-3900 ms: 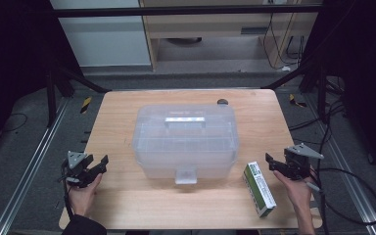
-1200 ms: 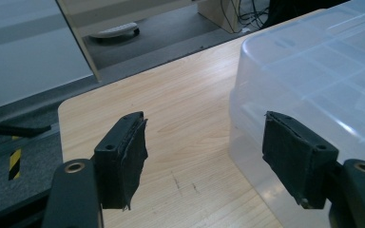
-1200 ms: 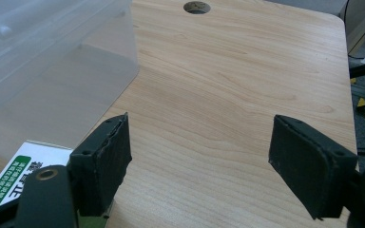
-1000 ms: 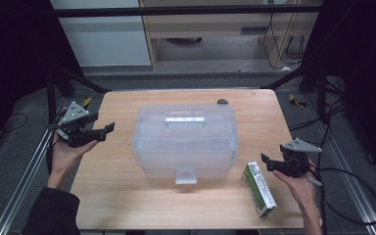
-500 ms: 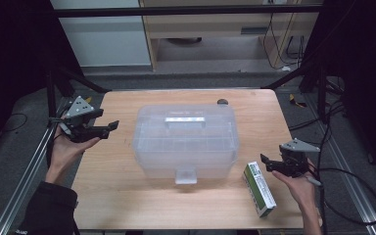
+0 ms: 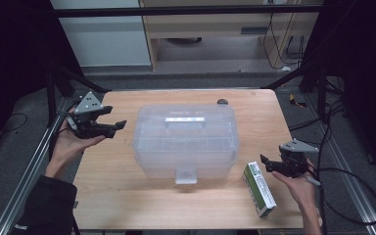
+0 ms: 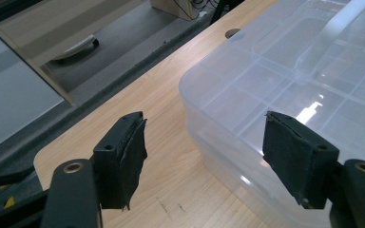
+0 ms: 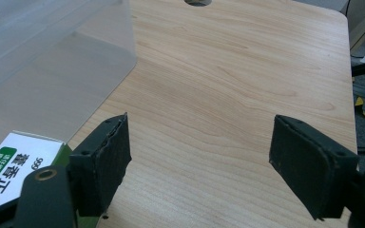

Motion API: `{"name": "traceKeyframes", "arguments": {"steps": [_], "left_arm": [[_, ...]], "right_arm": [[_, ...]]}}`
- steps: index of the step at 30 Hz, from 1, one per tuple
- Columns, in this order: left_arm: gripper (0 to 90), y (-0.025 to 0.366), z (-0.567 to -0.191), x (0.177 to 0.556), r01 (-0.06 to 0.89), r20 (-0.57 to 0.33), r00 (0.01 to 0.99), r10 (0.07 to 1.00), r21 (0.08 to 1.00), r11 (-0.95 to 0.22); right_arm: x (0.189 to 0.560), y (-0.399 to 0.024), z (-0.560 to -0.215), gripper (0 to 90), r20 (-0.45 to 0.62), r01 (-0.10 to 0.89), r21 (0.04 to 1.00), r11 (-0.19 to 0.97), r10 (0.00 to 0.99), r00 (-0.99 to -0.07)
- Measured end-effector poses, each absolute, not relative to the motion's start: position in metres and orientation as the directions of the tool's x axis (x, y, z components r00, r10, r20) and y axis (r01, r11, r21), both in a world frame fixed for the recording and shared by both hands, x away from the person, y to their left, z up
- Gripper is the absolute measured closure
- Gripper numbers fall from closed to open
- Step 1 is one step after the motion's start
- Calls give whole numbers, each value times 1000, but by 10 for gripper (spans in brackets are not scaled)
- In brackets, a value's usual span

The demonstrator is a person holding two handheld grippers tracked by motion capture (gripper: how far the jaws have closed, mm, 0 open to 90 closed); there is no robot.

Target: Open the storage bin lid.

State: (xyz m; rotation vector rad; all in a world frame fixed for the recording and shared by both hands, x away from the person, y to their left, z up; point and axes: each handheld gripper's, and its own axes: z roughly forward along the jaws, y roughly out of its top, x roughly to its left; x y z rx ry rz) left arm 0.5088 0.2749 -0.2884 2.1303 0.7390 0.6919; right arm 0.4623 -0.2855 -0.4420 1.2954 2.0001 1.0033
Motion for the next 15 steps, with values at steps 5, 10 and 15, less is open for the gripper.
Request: {"name": "traceKeyframes", "arguments": {"steps": [5,10,15], "left_arm": [[307,267,-282,509,259,237,714,659,786,-562],[309,257,-278,510,229,268,743,614,759,-609],[308,249,-275,509,212,272,758,593,757,-618]], "right_arm": [[463,-286,-443,224,-48,513,818,259,921,-387],[463,-286,-444,244,-51,515,815,265,919,-392],[463,-286,-443,272,-48,516,816,261,919,-390]]}}
